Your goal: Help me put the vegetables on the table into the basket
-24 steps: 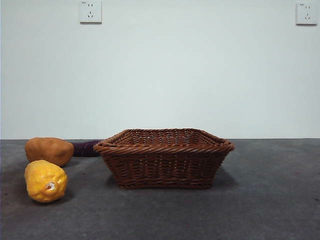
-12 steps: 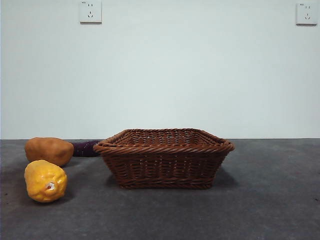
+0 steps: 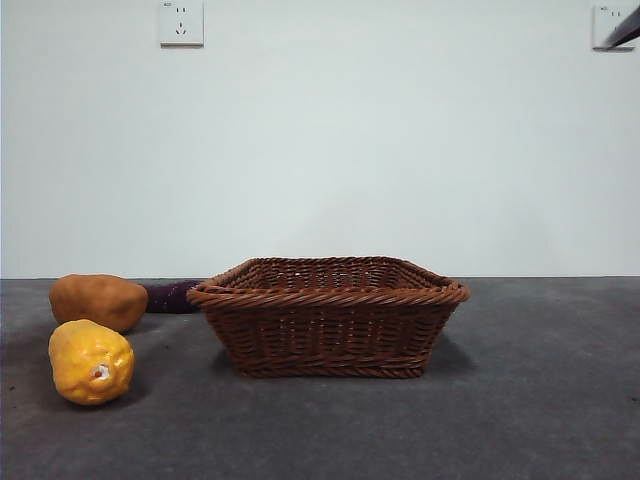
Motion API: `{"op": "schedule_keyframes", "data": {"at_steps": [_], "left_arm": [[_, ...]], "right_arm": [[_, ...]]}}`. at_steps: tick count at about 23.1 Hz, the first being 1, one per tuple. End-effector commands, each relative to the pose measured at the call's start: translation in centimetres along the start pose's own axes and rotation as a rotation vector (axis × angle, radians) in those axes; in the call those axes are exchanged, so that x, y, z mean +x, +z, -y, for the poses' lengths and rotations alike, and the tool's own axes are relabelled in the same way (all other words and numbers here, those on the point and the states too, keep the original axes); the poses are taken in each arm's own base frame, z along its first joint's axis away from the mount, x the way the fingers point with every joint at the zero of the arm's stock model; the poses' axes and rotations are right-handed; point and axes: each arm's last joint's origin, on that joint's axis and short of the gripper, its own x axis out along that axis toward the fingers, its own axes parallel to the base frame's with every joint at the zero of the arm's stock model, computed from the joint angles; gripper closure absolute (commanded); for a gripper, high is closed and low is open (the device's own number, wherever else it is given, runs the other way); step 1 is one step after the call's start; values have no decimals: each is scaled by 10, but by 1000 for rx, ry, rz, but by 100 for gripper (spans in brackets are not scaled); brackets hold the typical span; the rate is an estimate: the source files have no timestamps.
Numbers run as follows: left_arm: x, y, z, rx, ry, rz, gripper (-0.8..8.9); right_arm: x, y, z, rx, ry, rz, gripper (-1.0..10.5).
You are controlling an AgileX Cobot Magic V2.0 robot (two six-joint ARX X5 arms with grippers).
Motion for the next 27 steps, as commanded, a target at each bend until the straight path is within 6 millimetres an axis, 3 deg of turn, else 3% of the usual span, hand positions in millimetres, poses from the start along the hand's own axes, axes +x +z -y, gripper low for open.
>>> {"op": "schedule_keyframes", "data": {"at_steps": [1,6,12,19,22,25,27], "left_arm": [[2,2,-1,11,1,8,247],[7,4,-5,-1,2,-8,247],[12,6,-9,-12,3,-24,247],[14,7,-11,-13,48,-25,247],[14,7,-12,-13,55,-25,247],[14,7,-12,-14,55,-26,247],[15,7,-13,-19,56,-32,247]], "right_arm": [[34,18,1,1,10,-71,442],[113,36,-1,-12,10,-204,442],[197,22,5,2,-50,-297,443],[252,-2,15,30,-92,-379,447],[266,-11,22,47,-114,-416,450],[273,-17,26,58,-126,-437,583],[276,-20,28,65,-131,-451,583]]}}
